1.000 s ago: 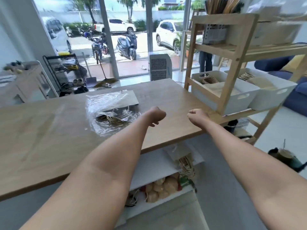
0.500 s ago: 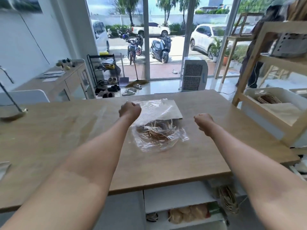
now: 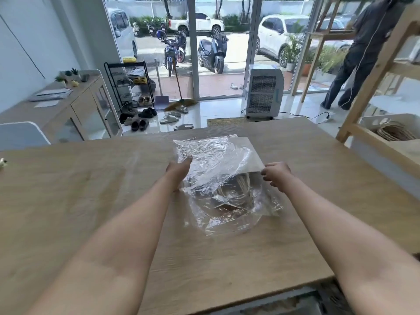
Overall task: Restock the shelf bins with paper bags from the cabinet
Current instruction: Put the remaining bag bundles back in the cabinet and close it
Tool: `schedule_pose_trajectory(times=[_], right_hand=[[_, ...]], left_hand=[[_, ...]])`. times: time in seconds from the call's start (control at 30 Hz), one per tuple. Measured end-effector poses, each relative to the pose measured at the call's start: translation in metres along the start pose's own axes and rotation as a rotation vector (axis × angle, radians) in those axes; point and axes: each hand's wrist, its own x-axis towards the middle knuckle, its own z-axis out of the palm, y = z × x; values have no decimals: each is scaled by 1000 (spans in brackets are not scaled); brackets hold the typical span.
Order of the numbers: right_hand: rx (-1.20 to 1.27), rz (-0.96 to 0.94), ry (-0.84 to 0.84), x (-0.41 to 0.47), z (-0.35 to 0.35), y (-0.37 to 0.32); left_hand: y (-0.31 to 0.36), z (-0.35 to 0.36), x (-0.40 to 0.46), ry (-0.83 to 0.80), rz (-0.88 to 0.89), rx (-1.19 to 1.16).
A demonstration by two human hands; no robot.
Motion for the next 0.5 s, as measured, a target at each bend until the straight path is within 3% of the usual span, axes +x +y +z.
schedule_pose_trajectory(times=[0.17,0.37,0.5], right_hand=[[-2,-56,21,6,18,-2],[-29,-93,-79,30,43,-8],[-158,-92,-107,16,53,-20]], left_hand=[[-2,0,11,-9,31,71],[-4,-4,13,-5,38,156],[-3,-2,14,-23,29,139]])
